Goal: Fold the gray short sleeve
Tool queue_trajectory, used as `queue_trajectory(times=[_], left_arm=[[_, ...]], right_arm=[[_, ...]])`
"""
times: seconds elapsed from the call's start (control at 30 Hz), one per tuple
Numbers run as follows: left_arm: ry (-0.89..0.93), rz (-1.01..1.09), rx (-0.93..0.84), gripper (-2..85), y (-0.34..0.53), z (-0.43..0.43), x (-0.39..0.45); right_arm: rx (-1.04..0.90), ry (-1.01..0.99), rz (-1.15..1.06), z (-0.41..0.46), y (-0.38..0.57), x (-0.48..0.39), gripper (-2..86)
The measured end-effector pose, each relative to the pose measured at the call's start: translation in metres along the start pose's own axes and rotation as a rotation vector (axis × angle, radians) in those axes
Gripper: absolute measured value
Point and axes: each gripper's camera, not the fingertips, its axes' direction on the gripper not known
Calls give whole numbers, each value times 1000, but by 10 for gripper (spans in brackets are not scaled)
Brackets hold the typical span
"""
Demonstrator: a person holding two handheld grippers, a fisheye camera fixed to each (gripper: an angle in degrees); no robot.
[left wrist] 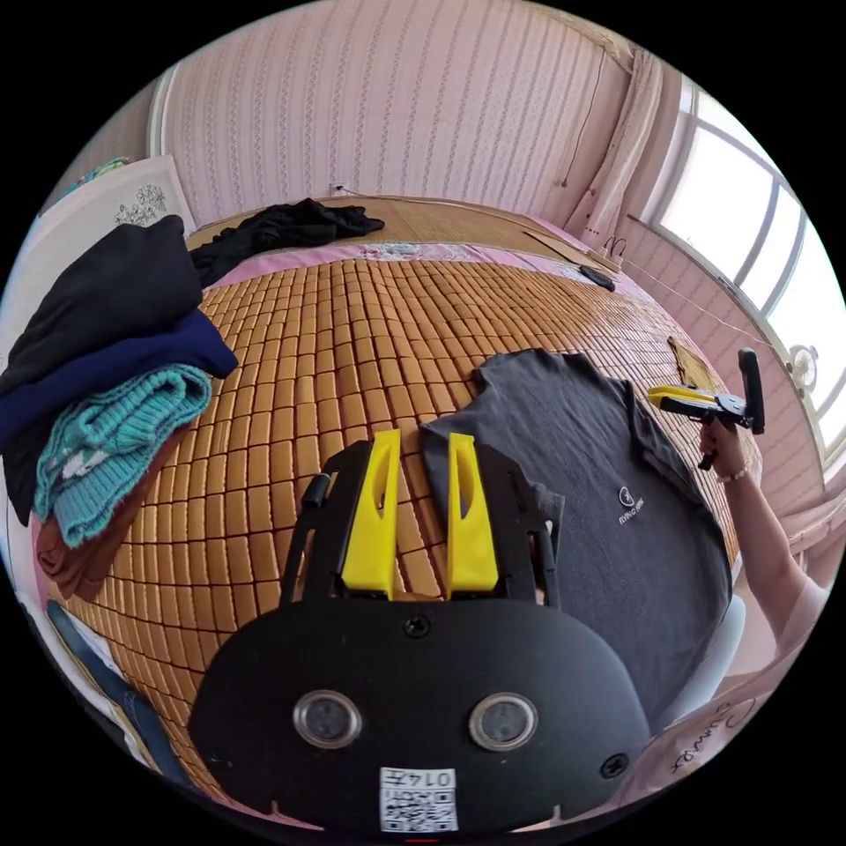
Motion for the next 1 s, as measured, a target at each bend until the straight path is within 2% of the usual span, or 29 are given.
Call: queue_trajectory(times=[0.1, 0.27, 0.37, 0.4, 0.47, 0.53, 0.7, 0.9, 1.0], left_arm=[[61, -18, -120, 106, -8, 23, -8], [-37, 69, -101, 82, -8, 10, 4], [10, 73, -94, 6, -6, -3, -3], [88, 54, -82, -2, -6, -10, -6], [107, 52, -78, -7, -6, -20, -7], [75, 70, -47, -9, -7, -34, -6], [87, -44, 108, -10, -28, -82, -20], [92, -127, 296, -10, -45, -135, -12], [131, -78, 297, -10, -34, -159, -1]], right_arm=[[-52, -47, -2, 25, -23, 6, 93], [-41, -164, -61, 35, -41, 4, 70], [-108, -175, -93, 44, -45, -3, 26], [-105, -174, -94, 43, -45, -3, 19], [-70, -179, -80, 31, -47, 1, 9], [-24, -196, -58, 16, -49, 8, 6], [95, -216, 42, -31, -62, 35, 3], [227, -157, 129, -80, -73, 50, 3], [275, -244, 156, -102, -64, 56, 3]])
